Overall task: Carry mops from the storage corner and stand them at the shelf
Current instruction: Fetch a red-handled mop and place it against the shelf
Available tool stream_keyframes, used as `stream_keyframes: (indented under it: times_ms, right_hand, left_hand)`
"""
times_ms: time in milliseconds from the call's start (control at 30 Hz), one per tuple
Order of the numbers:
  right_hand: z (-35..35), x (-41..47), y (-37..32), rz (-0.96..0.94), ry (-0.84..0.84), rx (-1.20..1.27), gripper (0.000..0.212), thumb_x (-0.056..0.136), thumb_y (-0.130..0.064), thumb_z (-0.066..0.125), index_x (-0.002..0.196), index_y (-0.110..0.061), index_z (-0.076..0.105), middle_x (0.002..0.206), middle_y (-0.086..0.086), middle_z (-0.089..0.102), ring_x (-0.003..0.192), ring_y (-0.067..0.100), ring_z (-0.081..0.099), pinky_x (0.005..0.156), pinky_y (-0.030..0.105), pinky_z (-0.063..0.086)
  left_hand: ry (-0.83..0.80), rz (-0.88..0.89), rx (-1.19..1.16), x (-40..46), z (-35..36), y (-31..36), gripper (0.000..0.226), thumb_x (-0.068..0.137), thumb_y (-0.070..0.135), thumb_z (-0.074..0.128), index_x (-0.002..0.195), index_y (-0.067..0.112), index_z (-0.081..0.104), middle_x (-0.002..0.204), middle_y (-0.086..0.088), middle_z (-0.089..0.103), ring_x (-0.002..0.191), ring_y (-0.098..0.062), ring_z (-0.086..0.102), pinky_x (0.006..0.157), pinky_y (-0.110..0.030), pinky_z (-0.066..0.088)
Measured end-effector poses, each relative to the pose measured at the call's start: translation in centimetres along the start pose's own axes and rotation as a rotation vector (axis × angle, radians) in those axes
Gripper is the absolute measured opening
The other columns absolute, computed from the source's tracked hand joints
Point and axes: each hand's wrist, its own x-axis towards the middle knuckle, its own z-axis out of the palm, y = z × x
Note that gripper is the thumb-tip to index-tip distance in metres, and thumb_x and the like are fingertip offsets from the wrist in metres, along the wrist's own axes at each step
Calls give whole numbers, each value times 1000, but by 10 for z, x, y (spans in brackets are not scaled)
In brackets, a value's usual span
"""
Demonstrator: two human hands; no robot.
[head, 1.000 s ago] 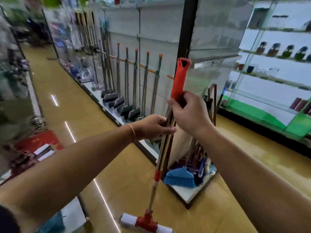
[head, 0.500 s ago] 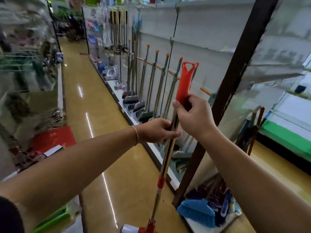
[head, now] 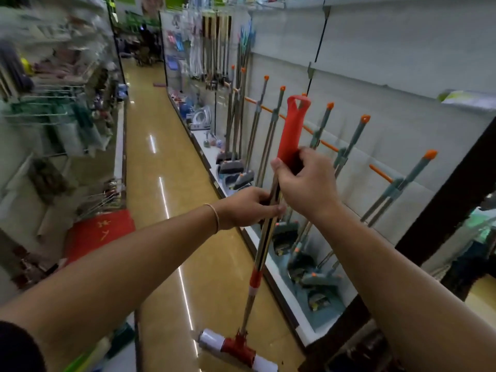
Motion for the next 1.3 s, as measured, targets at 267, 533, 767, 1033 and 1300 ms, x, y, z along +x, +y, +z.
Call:
stream_keyframes:
  times_ms: [267, 533, 767, 1033, 1300]
  right_hand:
    - [75, 99, 44, -47, -103, 121, 13, 93, -33, 67, 100, -26, 58, 76, -17, 54, 69, -4, 54, 59, 4, 39]
    - [140, 221, 65, -113, -240, 293, 36, 91, -41, 65, 116, -15, 65, 95, 0, 71, 88, 16, 70, 81, 40, 60]
    - [194, 288, 59, -220, -288, 347, 34, 93, -37, 66, 118, -14, 64, 100, 1, 68, 92, 17, 66, 86, 39, 58]
    - [286, 353, 46, -283, -351, 382, 32, 94, -33, 65, 116, -10, 64, 96, 4, 68, 89, 18, 66, 83, 40, 58]
    - [380, 437, 13, -272, -381, 415, 28, 94, -33, 64, 115, -14, 64, 91, 4, 68, 84, 21, 67, 79, 47, 58]
  left_hand:
    - [139, -79, 9, 73, -74, -49, 43, 85, 45, 64, 105, 7, 66, 103, -20, 65, 94, -34, 63, 92, -57, 51]
    - [311, -148, -4, 136, -159, -59, 45, 81, 50, 64, 105, 12, 66, 106, -17, 66, 104, -38, 61, 96, -56, 49]
    - [389, -198, 64, 162, -229, -74, 46, 87, 46, 60, 112, 7, 63, 111, -22, 64, 104, -41, 60, 94, -56, 51]
    - [462, -235, 50, 183, -317, -127, 34, 93, 39, 59, 112, 12, 64, 111, -11, 68, 106, -26, 64, 97, -44, 52]
    - [474, -221, 42, 202, -433, -162, 30, 95, 35, 58, 107, 9, 65, 110, -14, 68, 104, -28, 65, 94, -44, 54]
